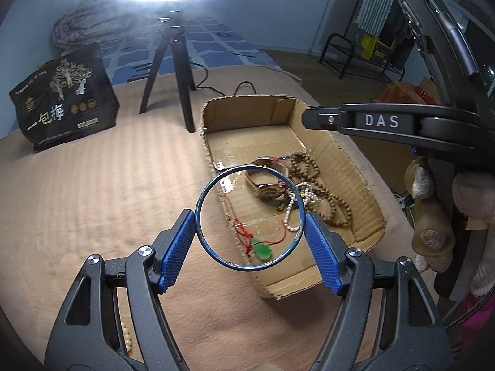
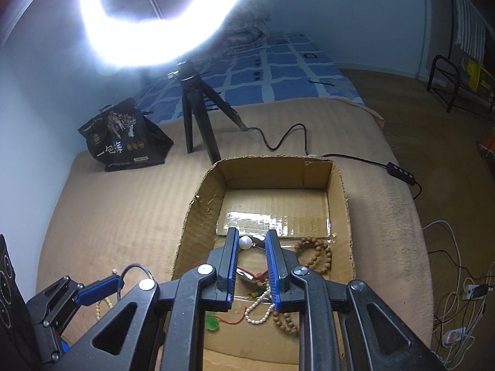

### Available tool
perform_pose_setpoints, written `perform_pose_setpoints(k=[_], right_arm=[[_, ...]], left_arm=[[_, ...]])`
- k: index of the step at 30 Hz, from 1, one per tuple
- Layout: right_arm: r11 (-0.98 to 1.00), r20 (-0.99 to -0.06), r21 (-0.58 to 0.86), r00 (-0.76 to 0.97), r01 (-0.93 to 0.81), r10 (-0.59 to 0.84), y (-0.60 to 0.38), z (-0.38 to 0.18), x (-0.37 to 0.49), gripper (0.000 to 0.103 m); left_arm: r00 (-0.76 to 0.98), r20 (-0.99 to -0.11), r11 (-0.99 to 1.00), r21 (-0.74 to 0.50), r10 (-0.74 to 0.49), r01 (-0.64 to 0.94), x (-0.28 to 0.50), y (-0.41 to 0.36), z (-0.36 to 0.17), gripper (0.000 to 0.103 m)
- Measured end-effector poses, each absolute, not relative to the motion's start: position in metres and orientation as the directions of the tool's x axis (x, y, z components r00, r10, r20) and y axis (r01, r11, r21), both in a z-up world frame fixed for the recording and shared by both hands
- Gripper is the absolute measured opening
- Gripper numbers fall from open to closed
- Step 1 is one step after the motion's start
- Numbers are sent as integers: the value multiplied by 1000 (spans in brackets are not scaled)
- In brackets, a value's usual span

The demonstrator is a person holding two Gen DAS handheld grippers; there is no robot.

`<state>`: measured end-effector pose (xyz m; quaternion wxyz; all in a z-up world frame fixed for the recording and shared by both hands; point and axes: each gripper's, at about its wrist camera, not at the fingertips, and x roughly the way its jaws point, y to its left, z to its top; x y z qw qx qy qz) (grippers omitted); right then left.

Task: Organize jewelry
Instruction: 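Carry the ring with the left tool while the right tool carries the earring to the box, then open the left tool releasing the ring into the box while the right tool releases the earring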

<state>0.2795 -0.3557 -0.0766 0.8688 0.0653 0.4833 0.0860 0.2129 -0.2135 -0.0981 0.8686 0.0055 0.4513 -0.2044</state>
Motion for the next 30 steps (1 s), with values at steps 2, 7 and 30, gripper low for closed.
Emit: perform_pose_setpoints(k=[2,7,30], right_arm=[[977,-828,195,519,-85,210,-358,-77,281,16],[977,-829,193,518,-84,209,-360,-79,284,16],[986,-821,151,546,-74,167,-360,-77,284,76]], left_arm=[[507,-785,914,-176,-355,366,214,-217,-98,74],[505,-781,908,-183,-367,376,216,-223,-98,74],[479,-799,906,-181,-362,383,221,-230,-104,75]])
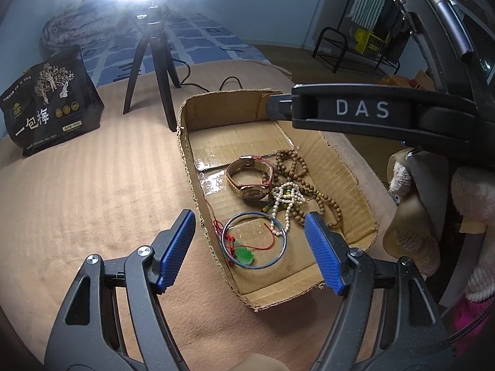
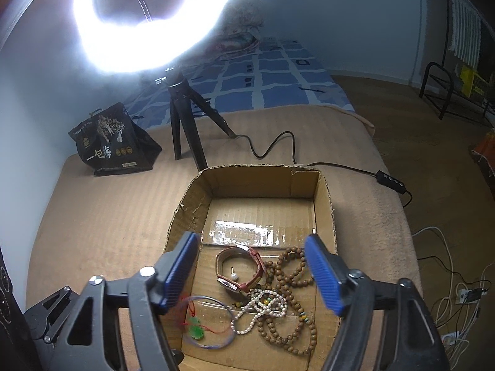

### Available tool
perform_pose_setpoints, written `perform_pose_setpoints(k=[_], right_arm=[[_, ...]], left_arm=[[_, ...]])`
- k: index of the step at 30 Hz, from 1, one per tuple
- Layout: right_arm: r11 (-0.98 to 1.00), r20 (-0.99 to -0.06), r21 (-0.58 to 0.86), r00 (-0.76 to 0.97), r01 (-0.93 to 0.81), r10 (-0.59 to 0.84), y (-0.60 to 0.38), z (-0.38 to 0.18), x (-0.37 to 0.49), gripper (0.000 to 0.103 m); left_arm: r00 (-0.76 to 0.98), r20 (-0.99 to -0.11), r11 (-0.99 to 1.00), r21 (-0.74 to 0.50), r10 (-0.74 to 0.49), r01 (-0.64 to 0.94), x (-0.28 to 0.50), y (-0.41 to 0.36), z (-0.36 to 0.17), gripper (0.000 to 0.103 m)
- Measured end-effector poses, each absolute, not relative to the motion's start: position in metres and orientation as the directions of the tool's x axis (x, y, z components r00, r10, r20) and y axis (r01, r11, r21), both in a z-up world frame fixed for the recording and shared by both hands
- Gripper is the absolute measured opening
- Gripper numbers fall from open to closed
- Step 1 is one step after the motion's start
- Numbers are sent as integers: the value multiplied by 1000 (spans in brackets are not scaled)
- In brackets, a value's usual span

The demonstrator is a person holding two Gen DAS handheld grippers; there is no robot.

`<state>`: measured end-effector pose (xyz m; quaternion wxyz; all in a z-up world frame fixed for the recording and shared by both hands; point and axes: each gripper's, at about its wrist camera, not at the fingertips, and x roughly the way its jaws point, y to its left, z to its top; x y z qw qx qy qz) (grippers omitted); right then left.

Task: Organize jewelry
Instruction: 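Open the left tool releasing the ring into the box while the right tool releases the earring, then move the left tool to the cream bead bracelet while the right tool moves to the second pearl earring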

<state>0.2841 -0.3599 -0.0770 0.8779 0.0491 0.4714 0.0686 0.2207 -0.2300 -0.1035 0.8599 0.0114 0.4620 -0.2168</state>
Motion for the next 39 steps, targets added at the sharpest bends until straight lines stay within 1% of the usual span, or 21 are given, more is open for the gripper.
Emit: perform_pose_setpoints(k=[5,18,22,29,39], right_arm=[[987,-821,146,549,-68,159,-360,-76,284,83],[987,-814,146,559,-64,157,-355,-66,273,83],[986,-807,152,568,-67,163,-351,-58,266,85],[984,-791,156,587,-82,174,-339,-43,246,91],[977,-774,170,596,-128,213,-311,-32,222,92]], left_arm=[[480,-801,908,-179,-359,379,219,-228,-103,75],[498,-793,913,-172,-351,370,206,-217,-92,75],[508,-789,916,-166,-346,366,198,-209,-87,75],[529,-784,928,-157,-324,337,183,-178,-78,75],[555,-789,956,-136,-264,261,156,-109,-76,75]])
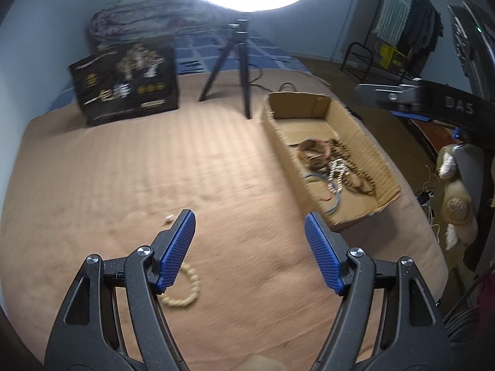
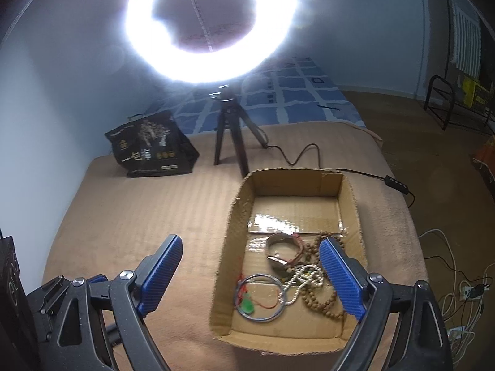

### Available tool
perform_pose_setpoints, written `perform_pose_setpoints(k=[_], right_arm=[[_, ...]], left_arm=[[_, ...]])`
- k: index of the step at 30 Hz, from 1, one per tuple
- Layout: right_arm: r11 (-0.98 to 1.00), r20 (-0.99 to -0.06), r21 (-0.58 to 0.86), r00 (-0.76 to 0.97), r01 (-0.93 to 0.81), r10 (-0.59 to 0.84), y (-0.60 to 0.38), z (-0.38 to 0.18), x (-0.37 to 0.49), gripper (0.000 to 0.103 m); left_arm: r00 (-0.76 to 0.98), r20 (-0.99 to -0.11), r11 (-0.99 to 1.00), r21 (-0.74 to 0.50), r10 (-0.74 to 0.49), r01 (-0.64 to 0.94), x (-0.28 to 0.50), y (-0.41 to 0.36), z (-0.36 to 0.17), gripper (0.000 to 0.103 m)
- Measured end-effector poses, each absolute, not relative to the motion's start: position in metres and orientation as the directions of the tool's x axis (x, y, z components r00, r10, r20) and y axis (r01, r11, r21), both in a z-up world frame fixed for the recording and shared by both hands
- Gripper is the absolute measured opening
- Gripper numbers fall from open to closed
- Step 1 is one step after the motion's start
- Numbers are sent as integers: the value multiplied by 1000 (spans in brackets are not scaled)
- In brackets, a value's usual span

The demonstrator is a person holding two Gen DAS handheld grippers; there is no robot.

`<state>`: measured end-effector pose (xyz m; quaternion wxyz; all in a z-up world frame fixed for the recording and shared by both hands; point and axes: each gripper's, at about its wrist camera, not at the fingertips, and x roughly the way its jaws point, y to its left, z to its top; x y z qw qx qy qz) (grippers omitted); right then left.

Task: Organize jewelry
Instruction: 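Move the left tool to the cream bead bracelet while the right tool moves to the second pearl earring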

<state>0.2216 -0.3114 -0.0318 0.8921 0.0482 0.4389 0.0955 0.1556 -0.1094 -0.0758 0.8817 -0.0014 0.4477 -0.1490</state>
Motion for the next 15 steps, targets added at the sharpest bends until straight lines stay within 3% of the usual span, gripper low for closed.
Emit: perform_pose_setpoints(k=[15], right_arm=[[945,-784,202,536,-256,312,-244,-50,200,92]], left_arm=[[561,-806,981,-142,-191,130,140,-12,-94,75]])
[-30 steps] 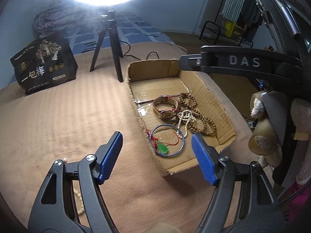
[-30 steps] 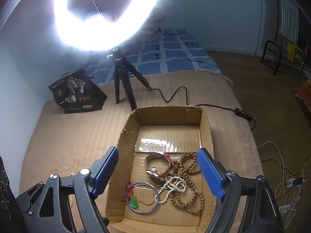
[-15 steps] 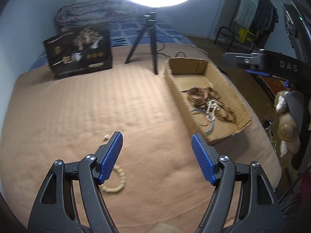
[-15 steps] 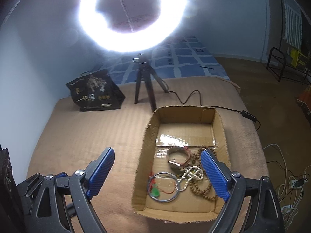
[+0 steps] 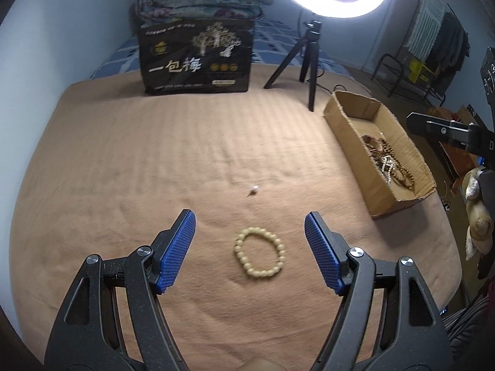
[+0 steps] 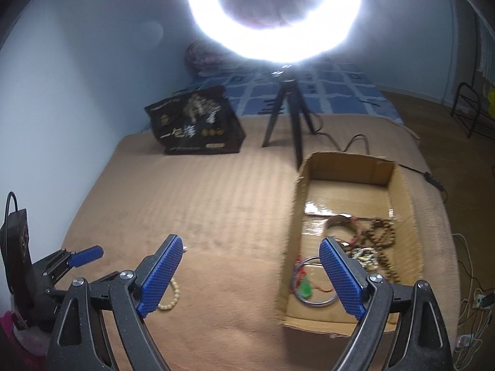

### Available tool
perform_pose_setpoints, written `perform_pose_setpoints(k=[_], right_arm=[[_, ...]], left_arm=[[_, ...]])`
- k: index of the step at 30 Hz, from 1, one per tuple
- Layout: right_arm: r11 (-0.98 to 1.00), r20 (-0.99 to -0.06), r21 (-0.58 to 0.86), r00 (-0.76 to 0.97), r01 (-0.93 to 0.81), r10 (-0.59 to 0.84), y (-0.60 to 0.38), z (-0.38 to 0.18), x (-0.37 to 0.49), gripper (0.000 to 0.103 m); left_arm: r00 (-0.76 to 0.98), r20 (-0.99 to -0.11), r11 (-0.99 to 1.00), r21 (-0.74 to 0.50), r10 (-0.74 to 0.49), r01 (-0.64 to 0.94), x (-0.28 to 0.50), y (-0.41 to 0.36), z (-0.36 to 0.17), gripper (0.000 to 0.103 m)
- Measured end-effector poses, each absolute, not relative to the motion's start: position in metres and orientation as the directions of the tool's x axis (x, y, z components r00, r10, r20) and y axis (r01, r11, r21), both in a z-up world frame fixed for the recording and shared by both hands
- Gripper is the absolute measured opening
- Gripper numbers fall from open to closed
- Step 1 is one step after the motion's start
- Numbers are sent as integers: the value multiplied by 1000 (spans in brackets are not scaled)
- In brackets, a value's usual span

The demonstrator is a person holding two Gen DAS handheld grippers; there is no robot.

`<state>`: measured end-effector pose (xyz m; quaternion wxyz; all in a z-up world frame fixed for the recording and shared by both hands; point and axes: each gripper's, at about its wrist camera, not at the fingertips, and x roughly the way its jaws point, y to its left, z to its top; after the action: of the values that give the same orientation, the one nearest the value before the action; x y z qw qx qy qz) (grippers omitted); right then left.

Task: Organize jewelry
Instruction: 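Move the left tool to the cream bead bracelet while the right tool moves to the second pearl earring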

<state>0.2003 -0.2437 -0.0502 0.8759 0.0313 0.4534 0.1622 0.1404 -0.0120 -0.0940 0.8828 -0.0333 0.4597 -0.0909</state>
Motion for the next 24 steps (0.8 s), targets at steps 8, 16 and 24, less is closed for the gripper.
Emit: perform_pose_setpoints(k=[8,16,24], right_arm=[[912,-813,226,449,-343,370,-198,-83,208,82],[874,-816,265,388,-407,428,-163,-116,218,59],[847,-853,247,309,-471,420,-131,-150,226,39]], left_arm=[[515,-833,979,-156,-202,131,142,-1,-118,70],[455,-861,973,-188,-229,134,144,0,-145,55],[399,-885,968,-193,-242,158,153,-13,-170,42]])
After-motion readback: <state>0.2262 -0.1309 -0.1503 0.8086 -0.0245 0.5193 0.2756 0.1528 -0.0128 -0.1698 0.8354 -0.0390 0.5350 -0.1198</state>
